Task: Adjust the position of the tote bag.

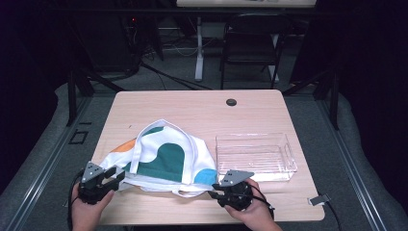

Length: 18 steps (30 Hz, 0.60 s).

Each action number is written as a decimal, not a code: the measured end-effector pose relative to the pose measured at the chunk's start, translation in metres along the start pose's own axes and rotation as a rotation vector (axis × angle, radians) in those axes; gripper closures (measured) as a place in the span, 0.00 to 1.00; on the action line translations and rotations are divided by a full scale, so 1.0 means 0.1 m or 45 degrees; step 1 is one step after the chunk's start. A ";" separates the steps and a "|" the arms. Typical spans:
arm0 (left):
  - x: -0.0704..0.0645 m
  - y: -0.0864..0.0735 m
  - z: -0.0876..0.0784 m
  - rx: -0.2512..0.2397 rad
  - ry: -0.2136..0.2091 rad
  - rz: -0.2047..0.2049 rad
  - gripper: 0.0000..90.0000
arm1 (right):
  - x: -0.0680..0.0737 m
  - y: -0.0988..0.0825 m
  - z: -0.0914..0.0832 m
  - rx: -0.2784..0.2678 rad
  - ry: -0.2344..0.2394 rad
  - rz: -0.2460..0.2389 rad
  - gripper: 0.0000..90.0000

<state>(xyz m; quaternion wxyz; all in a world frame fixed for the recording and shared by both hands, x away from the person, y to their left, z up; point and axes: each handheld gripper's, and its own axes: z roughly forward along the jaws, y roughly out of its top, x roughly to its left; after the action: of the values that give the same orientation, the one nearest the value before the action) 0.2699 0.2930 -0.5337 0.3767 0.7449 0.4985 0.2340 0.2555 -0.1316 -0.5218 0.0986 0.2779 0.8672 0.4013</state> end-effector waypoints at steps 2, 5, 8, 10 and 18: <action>-0.01 0.01 -0.01 -0.005 0.012 0.011 0.63 | 0.02 -0.01 0.00 -0.001 -0.006 -0.002 0.77; -0.01 0.01 -0.01 -0.009 0.011 0.004 0.60 | 0.04 -0.02 -0.01 -0.018 -0.010 0.005 0.75; 0.00 0.00 -0.01 -0.003 0.003 -0.011 0.59 | 0.05 -0.01 -0.02 -0.039 -0.002 -0.004 0.72; 0.00 -0.01 -0.02 0.000 -0.003 -0.018 0.59 | 0.05 0.00 -0.01 -0.041 0.001 0.000 0.71; 0.02 -0.02 -0.04 0.019 -0.002 0.002 0.64 | 0.07 0.02 0.07 0.030 0.012 -0.033 0.75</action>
<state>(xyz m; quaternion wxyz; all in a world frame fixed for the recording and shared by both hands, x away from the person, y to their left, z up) 0.2669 0.2966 -0.5327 0.3715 0.7481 0.4994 0.2299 0.2527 -0.1222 -0.5248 0.0967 0.2658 0.8758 0.3912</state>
